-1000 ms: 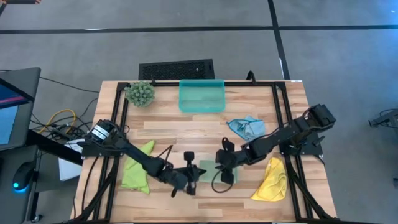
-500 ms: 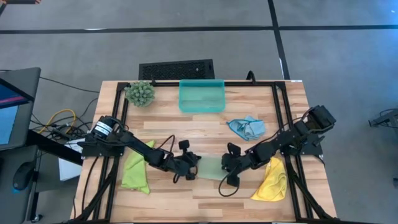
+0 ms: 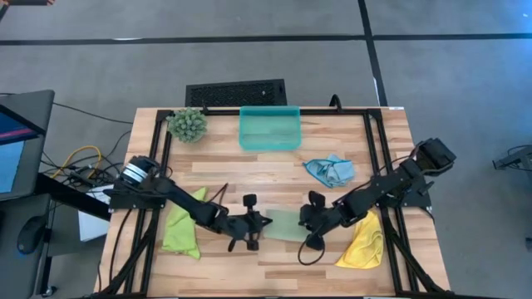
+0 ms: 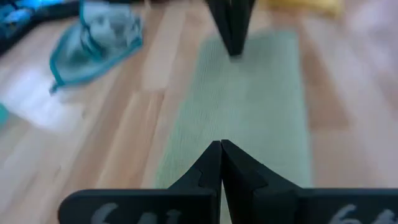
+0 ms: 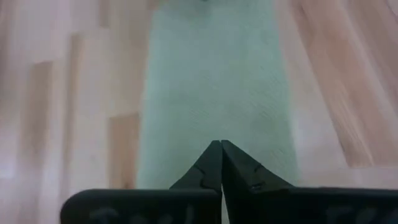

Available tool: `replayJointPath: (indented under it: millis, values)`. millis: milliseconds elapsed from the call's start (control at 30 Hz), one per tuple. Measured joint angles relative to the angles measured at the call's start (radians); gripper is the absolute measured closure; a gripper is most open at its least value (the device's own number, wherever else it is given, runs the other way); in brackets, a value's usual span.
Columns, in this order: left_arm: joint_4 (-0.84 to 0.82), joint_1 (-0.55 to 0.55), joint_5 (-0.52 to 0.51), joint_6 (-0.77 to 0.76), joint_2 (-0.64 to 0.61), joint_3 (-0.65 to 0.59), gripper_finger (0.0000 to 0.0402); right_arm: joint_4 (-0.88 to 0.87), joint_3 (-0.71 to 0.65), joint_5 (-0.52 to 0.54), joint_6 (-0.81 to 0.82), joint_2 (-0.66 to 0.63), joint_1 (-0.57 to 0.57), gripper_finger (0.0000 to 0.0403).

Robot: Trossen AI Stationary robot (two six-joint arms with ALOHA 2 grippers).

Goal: Fold microfiber towels
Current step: Fold the green towel

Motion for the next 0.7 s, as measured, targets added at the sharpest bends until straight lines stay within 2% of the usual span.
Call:
replayJointPath:
  millis: [167,267,467,700]
  values:
    - [0.025,0.035,0.004,-0.028,0.087,0.0,0.0402,-0.09,-0.006,0.017,0.119,0.055,-0.026,0.0385]
    - [0.033,0.049,0.023,-0.046,0.103,0.001,0.0402,-0.096,-0.003,0.01,0.13,0.078,-0.037,0.0385]
    - [0.006,0.054,0.032,-0.026,0.071,0.0,0.0401,-0.116,-0.006,0.0,0.095,0.051,-0.029,0.0379]
    - [-0.016,0.049,0.031,-0.008,0.002,0.0,0.0401,-0.123,-0.005,0.124,0.071,-0.027,0.02,0.039]
